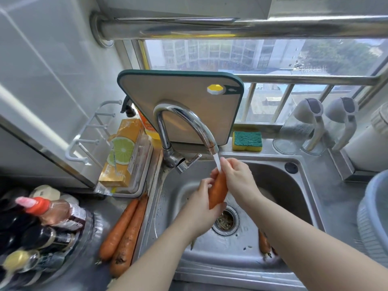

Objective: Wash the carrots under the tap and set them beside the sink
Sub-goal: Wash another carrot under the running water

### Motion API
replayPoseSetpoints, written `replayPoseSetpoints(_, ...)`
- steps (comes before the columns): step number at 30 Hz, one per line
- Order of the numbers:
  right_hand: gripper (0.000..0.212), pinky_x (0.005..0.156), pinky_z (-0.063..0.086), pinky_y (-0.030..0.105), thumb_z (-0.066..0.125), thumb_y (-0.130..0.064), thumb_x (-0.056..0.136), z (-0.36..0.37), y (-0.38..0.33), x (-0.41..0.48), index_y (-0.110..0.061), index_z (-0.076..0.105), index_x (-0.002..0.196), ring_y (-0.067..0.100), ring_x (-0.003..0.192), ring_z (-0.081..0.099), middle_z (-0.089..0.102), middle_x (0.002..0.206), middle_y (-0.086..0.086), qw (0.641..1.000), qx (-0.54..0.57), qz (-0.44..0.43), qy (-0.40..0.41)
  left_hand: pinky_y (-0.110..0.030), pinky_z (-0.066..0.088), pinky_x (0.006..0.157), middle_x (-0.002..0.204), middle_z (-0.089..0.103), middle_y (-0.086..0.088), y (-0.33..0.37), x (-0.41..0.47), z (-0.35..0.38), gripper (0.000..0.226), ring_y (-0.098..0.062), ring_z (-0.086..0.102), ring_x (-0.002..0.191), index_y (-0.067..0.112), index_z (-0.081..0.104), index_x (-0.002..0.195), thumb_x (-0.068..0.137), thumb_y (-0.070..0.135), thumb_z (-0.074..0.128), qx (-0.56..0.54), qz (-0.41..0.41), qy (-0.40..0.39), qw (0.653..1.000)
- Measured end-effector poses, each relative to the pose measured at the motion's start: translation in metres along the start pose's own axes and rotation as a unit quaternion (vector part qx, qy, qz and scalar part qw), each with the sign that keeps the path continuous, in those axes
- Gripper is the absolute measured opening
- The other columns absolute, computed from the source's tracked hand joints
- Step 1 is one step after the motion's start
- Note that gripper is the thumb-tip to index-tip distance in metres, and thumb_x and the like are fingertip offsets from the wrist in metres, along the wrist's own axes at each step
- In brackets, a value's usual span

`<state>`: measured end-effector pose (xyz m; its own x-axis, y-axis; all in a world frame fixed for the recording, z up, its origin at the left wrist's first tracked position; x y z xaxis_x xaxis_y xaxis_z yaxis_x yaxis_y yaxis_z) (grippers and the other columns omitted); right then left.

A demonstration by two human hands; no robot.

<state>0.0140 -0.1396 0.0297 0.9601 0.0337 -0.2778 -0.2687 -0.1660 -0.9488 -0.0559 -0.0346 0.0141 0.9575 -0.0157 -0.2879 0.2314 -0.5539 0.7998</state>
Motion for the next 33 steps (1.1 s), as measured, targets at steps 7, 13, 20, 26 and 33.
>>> replayPoseSetpoints(7, 0.025, 0.082, 0.051, 0.034, 0.045, -0.021, 0.1, -0.016, 0.0, 0.004, -0.004, 0.064, 0.099, 0.019, 0.082, 0.067, 0.073, 0.082, 0.006, 0.954, 0.264, 0.116, -0.077, -0.035, 0.046, 0.096, 0.123, 0.053, 0.016, -0.008, 0.004, -0.004, 0.05, -0.007, 0.053, 0.11, 0.038, 0.043, 0.131, 0.085, 0.034, 0.063, 0.037, 0.061, 0.051, 0.996)
replayPoseSetpoints(13, 0.026, 0.098, 0.049, 0.046, 0.066, -0.022, 0.087, -0.017, 0.024, -0.011, -0.018, 0.055, 0.11, 0.023, 0.105, 0.063, 0.064, 0.104, 0.002, 0.995, 0.048, 0.03, -0.084, -0.037, 0.047, 0.094, 0.12, 0.059, 0.009, 0.0, 0.011, 0.006, 0.051, -0.012, 0.056, 0.109, 0.038, 0.045, 0.134, 0.087, 0.031, 0.063, 0.032, 0.07, 0.09, 0.993)
replayPoseSetpoints(20, 0.019, 0.069, 0.045, 0.009, 0.066, -0.024, 0.086, -0.018, 0.013, -0.01, -0.019, 0.058, 0.102, 0.003, 0.08, 0.057, 0.059, 0.086, -0.012, 0.991, -0.097, -0.089, 0.011, -0.024, 0.043, 0.095, 0.121, 0.058, 0.008, -0.001, 0.007, 0.005, 0.052, -0.01, 0.054, 0.111, 0.034, 0.043, 0.137, 0.089, 0.027, 0.062, 0.056, 0.093, 0.105, 0.988)
replayPoseSetpoints(26, 0.028, 0.071, 0.05, 0.031, 0.056, -0.034, 0.093, -0.01, 0.018, -0.005, -0.012, 0.064, 0.078, 0.015, 0.073, 0.06, 0.064, 0.073, 0.0, 0.997, -0.034, -0.026, 0.061, -0.026, 0.041, 0.1, 0.128, 0.052, 0.017, -0.006, 0.0, 0.002, 0.056, -0.005, 0.049, 0.115, 0.039, 0.038, 0.139, 0.089, 0.033, 0.061, 0.085, 0.096, 0.084, 0.988)
replayPoseSetpoints(33, 0.02, 0.104, 0.043, 0.045, 0.061, -0.016, 0.09, -0.033, 0.02, -0.004, -0.021, 0.064, 0.109, 0.023, 0.111, 0.063, 0.07, 0.112, 0.005, 0.973, 0.061, 0.041, -0.221, -0.01, 0.047, 0.074, 0.119, 0.062, 0.012, -0.017, 0.0, -0.015, 0.051, 0.0, 0.06, 0.099, 0.035, 0.048, 0.134, 0.088, 0.023, 0.065, -0.129, -0.009, -0.051, 0.99)
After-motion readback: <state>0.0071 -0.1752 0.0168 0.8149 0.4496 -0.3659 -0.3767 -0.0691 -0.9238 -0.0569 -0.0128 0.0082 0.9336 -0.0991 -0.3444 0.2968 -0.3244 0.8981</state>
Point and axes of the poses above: each hand's wrist, its own x-axis towards the middle knuckle, its own z-axis out of the palm, y = z × x, the point moved 1 cm from there along x, towards the middle knuckle
